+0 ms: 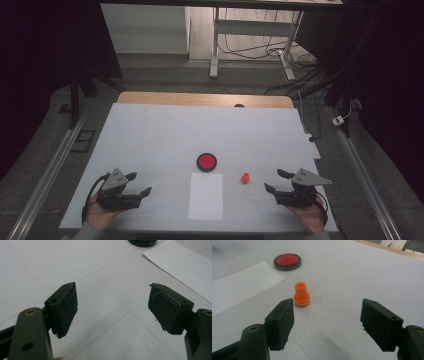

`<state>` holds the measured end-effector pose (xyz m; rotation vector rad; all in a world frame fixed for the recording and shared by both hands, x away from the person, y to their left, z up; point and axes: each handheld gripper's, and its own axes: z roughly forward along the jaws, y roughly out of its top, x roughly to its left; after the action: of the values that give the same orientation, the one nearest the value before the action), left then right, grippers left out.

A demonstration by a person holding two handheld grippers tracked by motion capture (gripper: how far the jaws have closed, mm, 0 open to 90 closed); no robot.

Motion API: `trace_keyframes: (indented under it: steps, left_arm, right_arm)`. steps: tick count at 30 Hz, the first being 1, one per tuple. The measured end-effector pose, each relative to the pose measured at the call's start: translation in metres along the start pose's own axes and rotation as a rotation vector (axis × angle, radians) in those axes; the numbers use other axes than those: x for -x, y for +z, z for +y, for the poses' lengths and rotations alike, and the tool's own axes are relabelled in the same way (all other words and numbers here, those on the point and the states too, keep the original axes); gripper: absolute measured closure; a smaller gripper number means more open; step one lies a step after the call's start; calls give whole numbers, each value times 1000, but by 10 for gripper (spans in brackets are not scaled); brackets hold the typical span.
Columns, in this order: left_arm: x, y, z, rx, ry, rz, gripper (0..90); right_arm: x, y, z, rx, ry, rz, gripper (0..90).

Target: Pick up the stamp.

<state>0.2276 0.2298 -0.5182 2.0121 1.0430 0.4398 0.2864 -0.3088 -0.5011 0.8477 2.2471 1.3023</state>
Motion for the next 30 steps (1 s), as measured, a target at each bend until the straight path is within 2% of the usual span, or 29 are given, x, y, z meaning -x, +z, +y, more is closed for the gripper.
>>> trace_keyframes:
  steps: [14,30]
  left_arm:
    - [0,0,0,6,12,6,240]
    - [0,0,0,9,18,4,240]
  right_arm:
    - [-2,3,0,-25,-5,-6,276]
    - [-3,2,3,-15,-3,3,286]
